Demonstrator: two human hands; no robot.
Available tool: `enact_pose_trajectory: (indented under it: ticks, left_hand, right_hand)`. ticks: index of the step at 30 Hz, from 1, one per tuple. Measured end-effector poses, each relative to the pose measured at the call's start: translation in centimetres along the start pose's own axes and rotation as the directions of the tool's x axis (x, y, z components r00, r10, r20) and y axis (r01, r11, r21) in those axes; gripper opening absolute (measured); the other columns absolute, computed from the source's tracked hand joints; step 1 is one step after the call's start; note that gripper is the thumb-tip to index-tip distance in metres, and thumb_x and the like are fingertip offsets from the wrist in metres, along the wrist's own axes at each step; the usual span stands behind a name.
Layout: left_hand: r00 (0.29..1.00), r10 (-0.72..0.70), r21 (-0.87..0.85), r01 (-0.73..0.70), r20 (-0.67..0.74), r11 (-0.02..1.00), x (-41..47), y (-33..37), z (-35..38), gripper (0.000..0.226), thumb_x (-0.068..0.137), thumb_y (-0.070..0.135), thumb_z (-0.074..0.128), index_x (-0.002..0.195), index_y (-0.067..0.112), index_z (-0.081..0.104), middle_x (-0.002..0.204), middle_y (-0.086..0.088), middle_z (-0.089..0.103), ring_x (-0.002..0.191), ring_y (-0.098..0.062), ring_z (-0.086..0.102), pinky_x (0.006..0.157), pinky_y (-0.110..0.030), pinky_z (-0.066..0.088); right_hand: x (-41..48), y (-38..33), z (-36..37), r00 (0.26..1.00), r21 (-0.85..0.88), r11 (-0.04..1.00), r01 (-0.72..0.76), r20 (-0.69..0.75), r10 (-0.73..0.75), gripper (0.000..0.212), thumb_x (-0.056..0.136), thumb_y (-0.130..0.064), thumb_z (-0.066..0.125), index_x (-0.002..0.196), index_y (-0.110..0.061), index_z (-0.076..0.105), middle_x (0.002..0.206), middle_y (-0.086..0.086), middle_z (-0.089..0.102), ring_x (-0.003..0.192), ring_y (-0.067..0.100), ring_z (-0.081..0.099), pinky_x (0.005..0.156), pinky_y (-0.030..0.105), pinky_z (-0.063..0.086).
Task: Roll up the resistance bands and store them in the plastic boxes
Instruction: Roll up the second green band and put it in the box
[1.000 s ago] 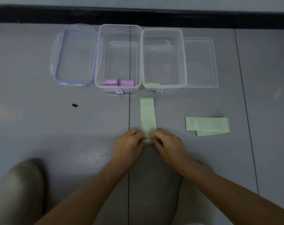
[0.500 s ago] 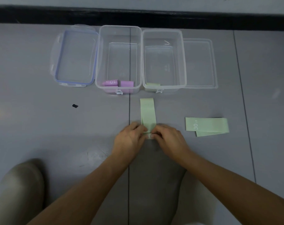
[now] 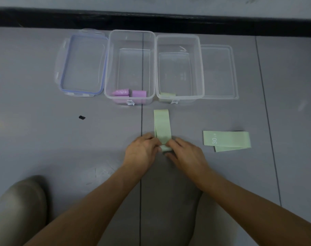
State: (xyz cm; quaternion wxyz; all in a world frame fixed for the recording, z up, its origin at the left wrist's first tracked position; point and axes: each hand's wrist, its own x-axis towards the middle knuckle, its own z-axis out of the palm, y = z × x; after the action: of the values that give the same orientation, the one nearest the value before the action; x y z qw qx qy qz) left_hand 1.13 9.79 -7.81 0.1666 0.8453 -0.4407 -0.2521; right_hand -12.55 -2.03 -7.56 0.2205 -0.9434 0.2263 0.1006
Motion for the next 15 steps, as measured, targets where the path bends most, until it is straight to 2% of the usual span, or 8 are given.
enact_pose_trajectory:
  ticks: [4,9,11,15]
  left_hand:
    - [1.0,-0.008,-0.027,0.008,-0.016,1.0,0.2,0.0,-0.1,0.018,0.092,0.034,0.058,0.105,0.027,0.069,0.106,0.004,0.064,0.093,-0.023,0.063,0.078,-0.034,0.05]
    - [0.993,0.046,0.028,-0.043,-0.109,0.999,-0.6,-0.1,0.3,0.025,0.087,0.043,0.047,0.088,0.025,0.064,0.091,0.004,0.062,0.075,-0.023,0.063,0.059,-0.034,0.051]
    - [0.991,0.069,0.061,-0.062,-0.119,0.996,-0.8,-0.1,0.6,0.027,0.084,0.045,0.048,0.089,0.023,0.063,0.092,0.003,0.06,0.073,-0.021,0.061,0.056,-0.03,0.048]
    - [0.996,0.045,0.056,-0.041,-0.077,0.998,0.1,-0.2,0.3,0.017,0.085,0.031,0.062,0.096,0.019,0.066,0.096,-0.002,0.058,0.079,-0.027,0.062,0.063,-0.033,0.048]
  right_hand:
    - [0.9,-0.1,-0.5,1.0,0.037,0.999,-0.013,-0.003,0.013,0.014,0.096,-0.034,0.055,0.103,-0.022,0.055,0.099,-0.001,0.06,0.089,0.026,0.062,0.067,0.037,0.048]
    - [1.3,0.0,-0.8,0.998,0.083,0.995,-0.054,0.044,0.051,0.01,0.095,-0.032,0.051,0.101,-0.024,0.053,0.104,-0.003,0.061,0.094,0.025,0.061,0.074,0.038,0.049]
    - [1.5,-0.1,-0.9,0.996,0.108,0.991,-0.074,0.053,0.069,0.011,0.095,-0.033,0.051,0.102,-0.024,0.054,0.104,-0.004,0.061,0.094,0.025,0.061,0.075,0.037,0.049]
    - [2.0,0.2,-1.2,0.993,0.134,0.985,-0.11,0.044,0.106,0.015,0.094,-0.034,0.053,0.106,-0.027,0.059,0.104,-0.005,0.059,0.096,0.022,0.061,0.077,0.034,0.045]
